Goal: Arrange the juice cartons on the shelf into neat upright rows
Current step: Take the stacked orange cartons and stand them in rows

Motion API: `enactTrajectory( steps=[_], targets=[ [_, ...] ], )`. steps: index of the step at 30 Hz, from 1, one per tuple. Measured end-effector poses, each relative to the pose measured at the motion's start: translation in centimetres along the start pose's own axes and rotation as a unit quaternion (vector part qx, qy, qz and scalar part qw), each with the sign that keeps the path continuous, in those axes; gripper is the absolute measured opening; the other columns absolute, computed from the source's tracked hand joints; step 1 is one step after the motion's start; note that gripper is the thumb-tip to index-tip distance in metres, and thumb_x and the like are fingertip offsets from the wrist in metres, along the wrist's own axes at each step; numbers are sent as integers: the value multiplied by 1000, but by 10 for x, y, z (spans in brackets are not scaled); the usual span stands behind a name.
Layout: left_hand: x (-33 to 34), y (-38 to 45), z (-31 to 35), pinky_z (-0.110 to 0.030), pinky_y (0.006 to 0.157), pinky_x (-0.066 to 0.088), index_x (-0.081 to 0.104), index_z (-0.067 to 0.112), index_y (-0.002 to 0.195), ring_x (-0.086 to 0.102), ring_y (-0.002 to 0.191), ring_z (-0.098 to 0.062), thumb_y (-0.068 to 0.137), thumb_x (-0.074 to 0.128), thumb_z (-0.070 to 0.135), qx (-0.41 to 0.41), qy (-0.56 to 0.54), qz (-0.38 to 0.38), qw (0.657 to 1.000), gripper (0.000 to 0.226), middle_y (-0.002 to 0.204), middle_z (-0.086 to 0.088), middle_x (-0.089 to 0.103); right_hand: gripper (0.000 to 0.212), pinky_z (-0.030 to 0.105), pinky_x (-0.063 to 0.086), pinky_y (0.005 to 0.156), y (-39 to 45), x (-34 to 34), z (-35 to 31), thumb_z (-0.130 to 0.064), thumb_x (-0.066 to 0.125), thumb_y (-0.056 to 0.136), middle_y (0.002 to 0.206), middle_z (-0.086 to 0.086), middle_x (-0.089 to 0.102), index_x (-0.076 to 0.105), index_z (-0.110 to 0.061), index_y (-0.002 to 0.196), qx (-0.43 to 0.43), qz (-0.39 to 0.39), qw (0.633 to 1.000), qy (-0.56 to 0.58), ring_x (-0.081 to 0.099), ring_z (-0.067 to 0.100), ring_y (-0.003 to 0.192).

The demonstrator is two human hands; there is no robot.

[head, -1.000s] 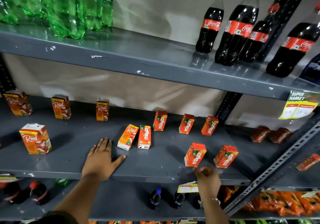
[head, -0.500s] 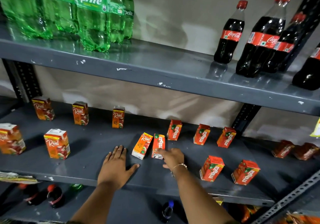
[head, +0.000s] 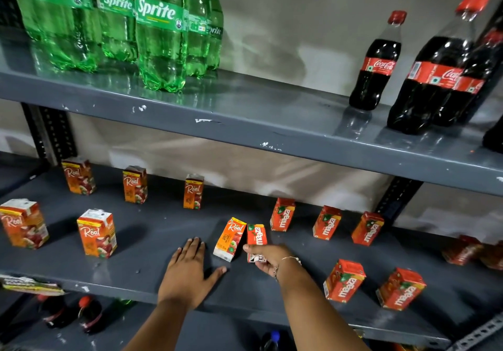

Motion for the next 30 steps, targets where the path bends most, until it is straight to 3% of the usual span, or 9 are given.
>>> enactTrajectory(
  steps=[6,9,11,16,19,24,30],
  targets=[
    [1,0,-1,-36,120,13,24,16,145,16,145,-16,58,3,90,1,-8,-2,1000,116,156,-2,23,15,30,59,67,-11,-5,15,14,70,69,88,16,66,63,3,77,36,-49,989,134,61,22,82],
    [3,1,-2,-36,120,14,25,16,145,17,145,-17,57,2,90,-2,-6,-4,1000,117,156,-2,24,19,28,60,66,-17,-7,19,18,65,70,86,15,68,63,3,81,-10,-66,979,194,64,24,85],
    [4,2,-3,-36,120,15,25,16,145,17,144,-17,58,3,90,-2,-2,-6,1000,116,156,-2,25,30,24,59,60,-22,-9,14,21,61,71,92,16,69,61,3,95,-62,-77,971,218,66,26,89],
    [4,1,-3,-36,120,15,24,16,145,17,144,-17,65,18,87,3,0,-8,1000,107,156,-2,25,47,23,58,68,-34,-19,-10,22,61,70,100,13,69,55,-1,111,-166,-100,958,212,66,26,96],
    [2,0,-2,-35,120,13,22,16,145,16,145,-17,61,8,88,4,6,-11,1000,111,156,-2,23,48,23,58,68,-42,-22,-19,21,62,70,103,14,68,56,-3,111,-191,-109,952,215,66,25,96],
    [0,-1,0,-36,120,13,22,15,145,16,145,-17,59,3,90,7,1,-10,1000,115,156,-3,23,43,23,58,70,-48,-26,-18,18,65,70,100,10,69,59,-10,102,-207,-112,951,199,67,23,94],
    [0,-2,0,-37,120,15,24,15,145,17,144,-18,66,16,86,8,-10,-8,1000,106,156,-4,25,42,26,58,73,-48,-44,13,16,71,66,94,10,70,59,-10,97,-191,-65,972,118,68,22,88]
  ],
)
Point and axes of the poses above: each hand's wrist, its own y-axis towards the middle knuckle, its own x-axis out of the palm, z = x × y, the point moved 6 cm from there along y, towards the middle knuckle
